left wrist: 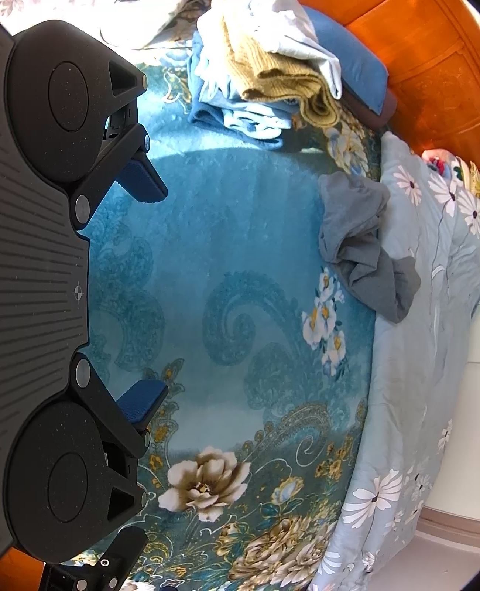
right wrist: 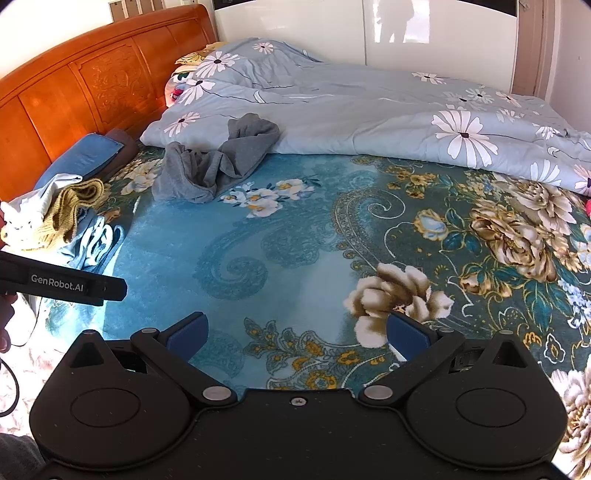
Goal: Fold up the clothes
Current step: 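Move the left tool toward the crumpled grey sweatpants on the bed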
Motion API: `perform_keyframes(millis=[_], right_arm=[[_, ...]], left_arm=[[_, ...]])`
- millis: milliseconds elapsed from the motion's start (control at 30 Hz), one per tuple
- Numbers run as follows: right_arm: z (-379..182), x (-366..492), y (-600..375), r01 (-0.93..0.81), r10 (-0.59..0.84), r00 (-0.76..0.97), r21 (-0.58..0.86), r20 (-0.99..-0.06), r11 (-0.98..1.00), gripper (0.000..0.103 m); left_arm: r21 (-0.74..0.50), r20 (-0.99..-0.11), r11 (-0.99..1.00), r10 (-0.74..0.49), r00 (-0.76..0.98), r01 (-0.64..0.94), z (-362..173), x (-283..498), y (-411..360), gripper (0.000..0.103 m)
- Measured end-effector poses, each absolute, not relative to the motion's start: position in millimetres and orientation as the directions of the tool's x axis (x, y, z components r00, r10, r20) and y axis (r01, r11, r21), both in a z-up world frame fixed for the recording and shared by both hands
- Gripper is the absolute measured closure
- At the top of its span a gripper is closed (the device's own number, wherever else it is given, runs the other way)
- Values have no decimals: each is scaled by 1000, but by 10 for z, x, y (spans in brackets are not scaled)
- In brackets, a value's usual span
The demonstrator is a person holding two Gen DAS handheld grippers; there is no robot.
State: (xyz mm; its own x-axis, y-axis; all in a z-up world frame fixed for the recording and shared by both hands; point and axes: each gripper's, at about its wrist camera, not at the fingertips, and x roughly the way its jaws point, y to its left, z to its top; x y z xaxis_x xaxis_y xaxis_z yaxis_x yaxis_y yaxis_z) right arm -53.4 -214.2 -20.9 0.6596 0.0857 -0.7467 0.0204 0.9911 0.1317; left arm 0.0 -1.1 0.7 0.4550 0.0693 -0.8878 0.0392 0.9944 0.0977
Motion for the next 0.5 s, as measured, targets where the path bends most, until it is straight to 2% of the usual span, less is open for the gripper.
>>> perform_keyframes(millis=[500], right_arm=[[-212,-540,-2207,23,99,661,151,-744,988,1]], left_arm=[[95,-881,994,61,470,50,86,44,-80,0]])
